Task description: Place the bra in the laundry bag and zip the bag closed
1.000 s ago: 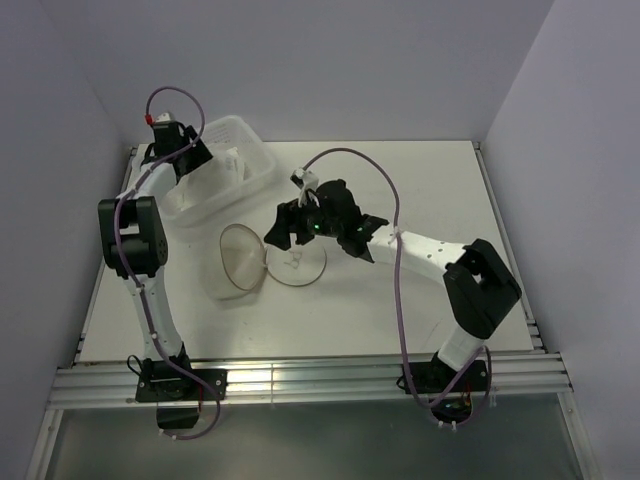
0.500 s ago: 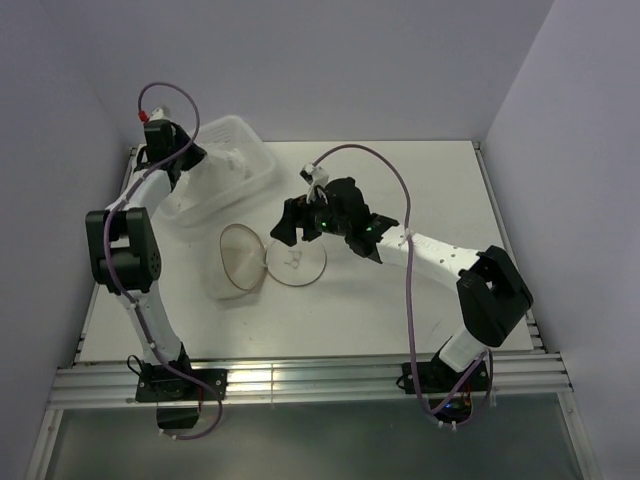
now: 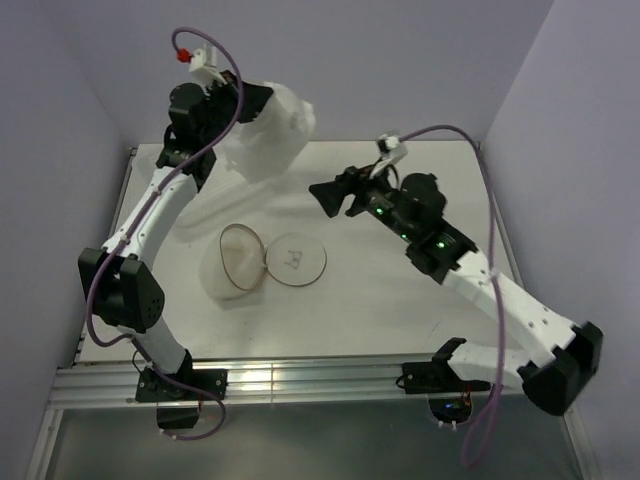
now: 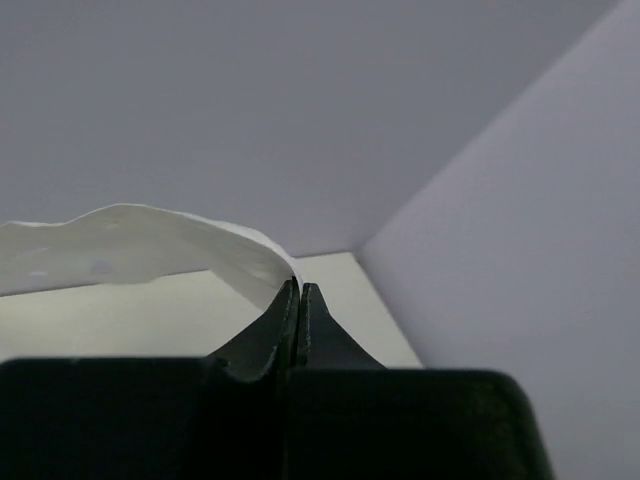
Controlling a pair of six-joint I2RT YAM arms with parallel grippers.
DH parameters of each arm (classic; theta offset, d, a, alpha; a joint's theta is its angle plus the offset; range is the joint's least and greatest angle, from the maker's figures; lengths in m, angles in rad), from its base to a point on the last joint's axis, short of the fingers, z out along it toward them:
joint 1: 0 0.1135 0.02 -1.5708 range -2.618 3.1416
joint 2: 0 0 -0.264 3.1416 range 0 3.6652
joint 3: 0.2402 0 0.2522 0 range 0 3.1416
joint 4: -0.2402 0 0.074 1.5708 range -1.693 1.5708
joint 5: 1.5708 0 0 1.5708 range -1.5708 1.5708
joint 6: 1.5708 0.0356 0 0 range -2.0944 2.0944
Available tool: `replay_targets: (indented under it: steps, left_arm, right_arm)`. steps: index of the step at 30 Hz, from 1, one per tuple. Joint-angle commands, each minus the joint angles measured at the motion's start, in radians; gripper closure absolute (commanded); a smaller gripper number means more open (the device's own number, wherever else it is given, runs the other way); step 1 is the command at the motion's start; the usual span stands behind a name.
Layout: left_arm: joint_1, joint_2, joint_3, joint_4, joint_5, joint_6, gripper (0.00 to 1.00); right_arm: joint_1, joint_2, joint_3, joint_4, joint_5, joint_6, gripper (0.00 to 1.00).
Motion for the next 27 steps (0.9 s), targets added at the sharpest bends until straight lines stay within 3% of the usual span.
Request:
replay_targets:
  steps: [1,7,9,10,11,12,13,16,19,22,23,27]
  left_arm:
    - [-0.099,0.001,0.043,0.084,0.043,-0.071,1.00]
    - [-0.277,0.134,0.092,0.169,-0.015,-0.157,1.00]
    - [-0.308,0.212,0.101,0.202,-0.046,-0.191,0.89]
    - [-0.333,0.247,0.107,0.216,-0.050,-0.206,0.77]
    - [-0.346,0.327,0.141,0.224,-0.046,-0.228,0.48]
    - [-0.359,0.365,0.165,0.219,-0.047,-0.236,0.30]
    - [-0.380,0.410,0.229,0.190,-0.054,-0.243,0.01]
    - [-0.396,0.577,0.376,0.099,-0.015,-0.274,0.01]
    - [-0.382,0.582,0.351,0.118,-0.011,-0.277,0.01]
    - [-0.362,0.466,0.249,0.098,-0.061,-0.182,0.01]
    - [-0.356,0.388,0.224,0.068,-0.083,-0.162,0.01]
    - [-0.339,0.130,0.040,0.077,-0.158,-0.063,0.01]
  right_arm:
    - [-0.003,-0.169,-0.024,-0.036,0.117,-0.009,0.15]
    - [-0.006,-0.367,-0.064,-0.181,0.237,-0.035,0.15]
    - [-0.006,-0.421,-0.110,-0.197,0.264,-0.027,0.15]
    - [-0.006,-0.436,-0.127,-0.207,0.295,-0.023,0.15]
    - [-0.008,-0.458,-0.171,-0.209,0.312,-0.010,0.16]
    - [-0.011,-0.466,-0.196,-0.212,0.330,-0.003,0.16]
    - [-0.015,-0.476,-0.221,-0.212,0.373,0.016,0.17]
    - [-0.054,-0.463,-0.320,-0.200,0.425,0.057,0.21]
    - [-0.136,-0.417,-0.406,-0.172,0.433,0.085,0.33]
    - [-0.209,-0.284,-0.445,-0.149,0.318,0.099,0.54]
    - [-0.207,-0.254,-0.437,-0.166,0.311,0.100,0.72]
    - [-0.158,-0.118,-0.456,-0.160,0.245,0.080,0.73]
